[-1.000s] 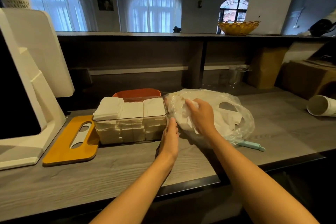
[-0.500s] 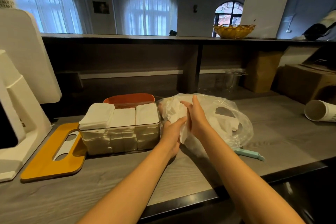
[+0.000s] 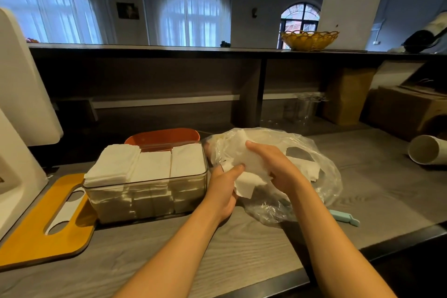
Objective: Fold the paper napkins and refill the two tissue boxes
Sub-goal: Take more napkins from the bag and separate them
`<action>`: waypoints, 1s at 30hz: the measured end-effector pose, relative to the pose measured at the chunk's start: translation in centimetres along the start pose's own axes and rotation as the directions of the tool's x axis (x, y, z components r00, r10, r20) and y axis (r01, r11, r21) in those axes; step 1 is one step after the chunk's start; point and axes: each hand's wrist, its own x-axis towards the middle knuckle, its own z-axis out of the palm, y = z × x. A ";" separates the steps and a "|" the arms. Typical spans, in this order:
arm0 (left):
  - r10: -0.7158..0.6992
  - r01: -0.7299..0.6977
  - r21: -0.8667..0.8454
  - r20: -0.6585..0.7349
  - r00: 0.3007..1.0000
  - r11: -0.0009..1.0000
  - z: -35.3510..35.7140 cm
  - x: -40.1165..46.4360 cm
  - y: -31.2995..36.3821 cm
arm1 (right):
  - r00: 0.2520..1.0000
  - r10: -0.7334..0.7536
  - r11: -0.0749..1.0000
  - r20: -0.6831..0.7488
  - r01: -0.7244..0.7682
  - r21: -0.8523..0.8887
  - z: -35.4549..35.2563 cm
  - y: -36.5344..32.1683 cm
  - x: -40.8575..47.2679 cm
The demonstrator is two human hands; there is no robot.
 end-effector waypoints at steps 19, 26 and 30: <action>-0.039 0.028 0.196 0.050 0.998 0.980 0.3 0.4 -0.5 | 0.905 -0.266 0.957 -0.331 0.289 0.024 -2.9 -1.0 0.9; -0.167 0.130 -0.313 -0.092 0.982 0.941 0.7 0.4 0.3 | 0.672 -0.302 0.777 -0.676 0.585 0.235 -3.7 -2.2 -1.4; -0.169 0.128 -0.392 -0.070 0.983 0.911 1.4 -0.3 0.2 | 0.832 -0.277 0.853 -0.480 0.443 0.276 -1.7 -2.3 -1.8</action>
